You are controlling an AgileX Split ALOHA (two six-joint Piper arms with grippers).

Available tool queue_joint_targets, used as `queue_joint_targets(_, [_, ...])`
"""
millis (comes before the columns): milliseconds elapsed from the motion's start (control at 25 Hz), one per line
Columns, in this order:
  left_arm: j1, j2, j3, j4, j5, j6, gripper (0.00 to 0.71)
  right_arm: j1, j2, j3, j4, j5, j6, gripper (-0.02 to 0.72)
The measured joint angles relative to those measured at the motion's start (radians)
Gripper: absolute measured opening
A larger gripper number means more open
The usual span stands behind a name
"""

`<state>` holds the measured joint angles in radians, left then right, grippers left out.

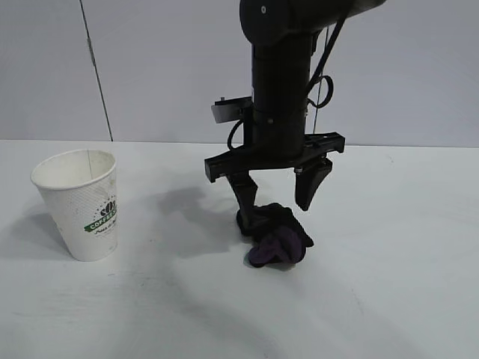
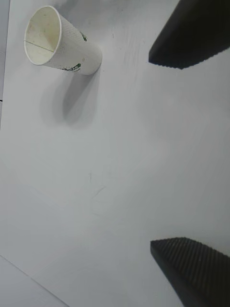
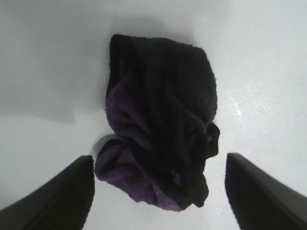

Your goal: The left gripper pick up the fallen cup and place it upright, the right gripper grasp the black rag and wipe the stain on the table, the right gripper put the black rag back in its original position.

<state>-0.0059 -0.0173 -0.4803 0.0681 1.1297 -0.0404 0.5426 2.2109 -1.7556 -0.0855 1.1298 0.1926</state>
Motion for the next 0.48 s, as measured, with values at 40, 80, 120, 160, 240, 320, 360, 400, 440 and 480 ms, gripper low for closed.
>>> queue_joint_targets(40, [0.0, 0.0, 0.0, 0.0, 0.0, 0.0, 0.689, -0.004, -0.005, 0.0, -0.001, 0.0, 0.007, 0.54])
queue_joint_targets(80, [0.0, 0.0, 0.0, 0.0, 0.0, 0.0, 0.689, -0.013, -0.013, -0.001, -0.005, 0.0, 0.02, 0.541])
queue_joint_targets(120, [0.0, 0.0, 0.0, 0.0, 0.0, 0.0, 0.689, -0.027, -0.024, -0.002, -0.015, 0.0, 0.03, 0.543])
queue_joint_targets(160, [0.0, 0.0, 0.0, 0.0, 0.0, 0.0, 0.689, -0.045, -0.036, -0.002, -0.022, 0.001, 0.037, 0.543])
queue_joint_targets(240, [0.0, 0.0, 0.0, 0.0, 0.0, 0.0, 0.689, -0.107, -0.075, -0.002, -0.033, 0.007, 0.043, 0.545])
queue_joint_targets(320, [0.0, 0.0, 0.0, 0.0, 0.0, 0.0, 0.689, -0.186, -0.116, -0.003, -0.039, 0.026, 0.043, 0.546])
queue_joint_targets(360, [0.0, 0.0, 0.0, 0.0, 0.0, 0.0, 0.689, -0.233, -0.141, -0.003, -0.043, 0.035, 0.043, 0.547])
queue_joint_targets(400, [0.0, 0.0, 0.0, 0.0, 0.0, 0.0, 0.689, -0.282, -0.167, -0.003, -0.048, 0.044, 0.04, 0.547])
queue_joint_targets(440, [0.0, 0.0, 0.0, 0.0, 0.0, 0.0, 0.689, -0.323, -0.189, -0.003, -0.056, 0.056, 0.035, 0.547])
queue_joint_targets(480, [0.0, 0.0, 0.0, 0.0, 0.0, 0.0, 0.689, -0.371, -0.218, -0.003, -0.065, 0.067, 0.023, 0.547])
